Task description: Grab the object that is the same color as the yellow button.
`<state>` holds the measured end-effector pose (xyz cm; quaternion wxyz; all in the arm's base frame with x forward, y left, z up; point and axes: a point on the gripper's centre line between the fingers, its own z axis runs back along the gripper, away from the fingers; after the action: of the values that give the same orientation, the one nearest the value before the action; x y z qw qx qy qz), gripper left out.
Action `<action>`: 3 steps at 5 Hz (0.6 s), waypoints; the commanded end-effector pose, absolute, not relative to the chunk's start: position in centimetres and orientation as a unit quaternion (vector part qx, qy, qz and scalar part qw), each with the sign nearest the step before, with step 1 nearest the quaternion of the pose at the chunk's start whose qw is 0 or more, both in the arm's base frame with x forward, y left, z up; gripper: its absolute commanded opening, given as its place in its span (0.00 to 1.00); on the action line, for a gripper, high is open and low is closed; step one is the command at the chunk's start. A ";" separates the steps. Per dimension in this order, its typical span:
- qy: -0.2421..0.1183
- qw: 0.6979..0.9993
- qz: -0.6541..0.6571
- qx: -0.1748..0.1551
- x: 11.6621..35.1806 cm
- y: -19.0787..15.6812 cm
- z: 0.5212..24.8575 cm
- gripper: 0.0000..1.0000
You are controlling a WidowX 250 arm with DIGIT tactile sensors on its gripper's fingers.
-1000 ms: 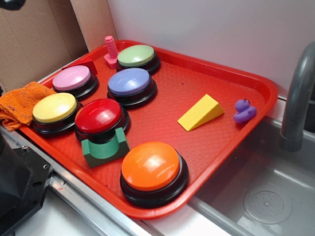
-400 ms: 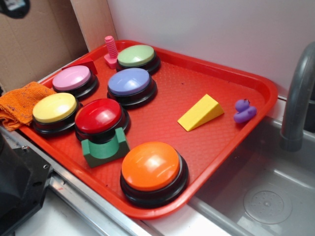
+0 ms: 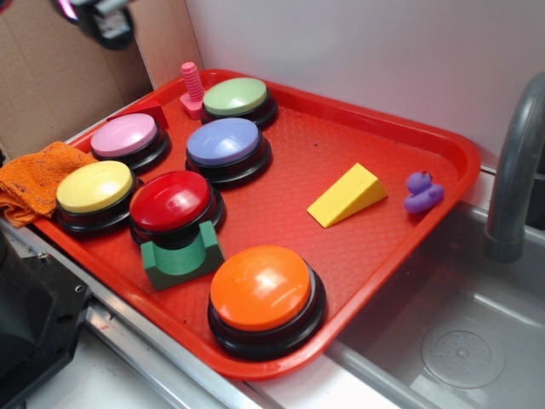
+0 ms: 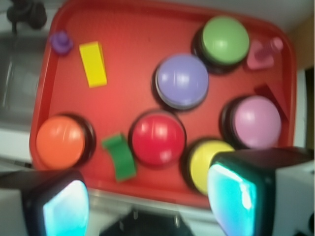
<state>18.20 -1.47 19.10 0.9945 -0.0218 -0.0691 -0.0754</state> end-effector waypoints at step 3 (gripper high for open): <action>-0.135 0.983 -0.124 -0.001 26.9 -7.9 10.0 1.00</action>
<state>26.45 -7.53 8.69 0.9854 0.0021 -0.1134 -0.1272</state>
